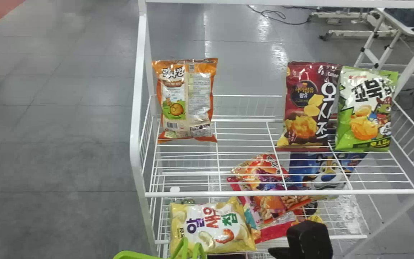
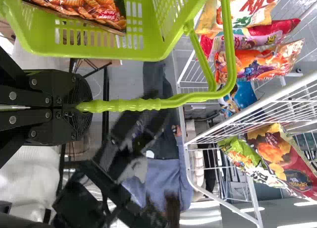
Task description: Hold basket handle with left hand then pick spicy shrimp crackers with right hand and place into basket
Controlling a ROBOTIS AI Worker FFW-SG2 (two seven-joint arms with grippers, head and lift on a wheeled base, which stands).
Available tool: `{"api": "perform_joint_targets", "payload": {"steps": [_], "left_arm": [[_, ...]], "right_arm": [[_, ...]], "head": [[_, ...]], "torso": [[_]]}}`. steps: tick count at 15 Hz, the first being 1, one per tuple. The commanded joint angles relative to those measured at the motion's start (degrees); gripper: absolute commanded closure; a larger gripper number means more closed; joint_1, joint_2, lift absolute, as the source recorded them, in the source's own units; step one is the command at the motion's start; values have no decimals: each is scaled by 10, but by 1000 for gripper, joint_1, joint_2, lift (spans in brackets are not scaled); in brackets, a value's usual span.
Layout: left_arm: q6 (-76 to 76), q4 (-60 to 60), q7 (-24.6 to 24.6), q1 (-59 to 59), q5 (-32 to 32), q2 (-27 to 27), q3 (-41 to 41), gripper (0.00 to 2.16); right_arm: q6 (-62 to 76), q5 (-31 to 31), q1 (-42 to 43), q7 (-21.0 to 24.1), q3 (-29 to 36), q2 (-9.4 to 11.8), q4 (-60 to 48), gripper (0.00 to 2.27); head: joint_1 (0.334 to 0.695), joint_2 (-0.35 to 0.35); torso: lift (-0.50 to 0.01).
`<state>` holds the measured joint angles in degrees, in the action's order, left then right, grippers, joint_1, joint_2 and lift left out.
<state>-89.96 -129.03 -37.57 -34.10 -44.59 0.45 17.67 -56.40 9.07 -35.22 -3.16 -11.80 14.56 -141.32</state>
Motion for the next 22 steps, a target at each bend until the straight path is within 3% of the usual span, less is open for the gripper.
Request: {"api": "perform_joint_targets", "payload": {"steps": [1,11,16,22], "left_arm": [[-1,0,0,0,5,-3,-2,1895],[-1,6,-1,3,13,-6,-10,1895],[-1,9,-3,4,13,-6,-11,1895],[-1,11,-5,4,13,-6,-14,1895]], "right_arm": [[83,17,-5,1,39,-2,-7,80],[540,17,13,7,62,-41,155,80],[592,9,12,57,59,-45,177,83],[592,2,11,57,61,-45,186,83]], "head": [[695,-117],[695,-197],[695,-235],[695,-261]], "torso": [[-37],[-37],[-37],[-37]]}}
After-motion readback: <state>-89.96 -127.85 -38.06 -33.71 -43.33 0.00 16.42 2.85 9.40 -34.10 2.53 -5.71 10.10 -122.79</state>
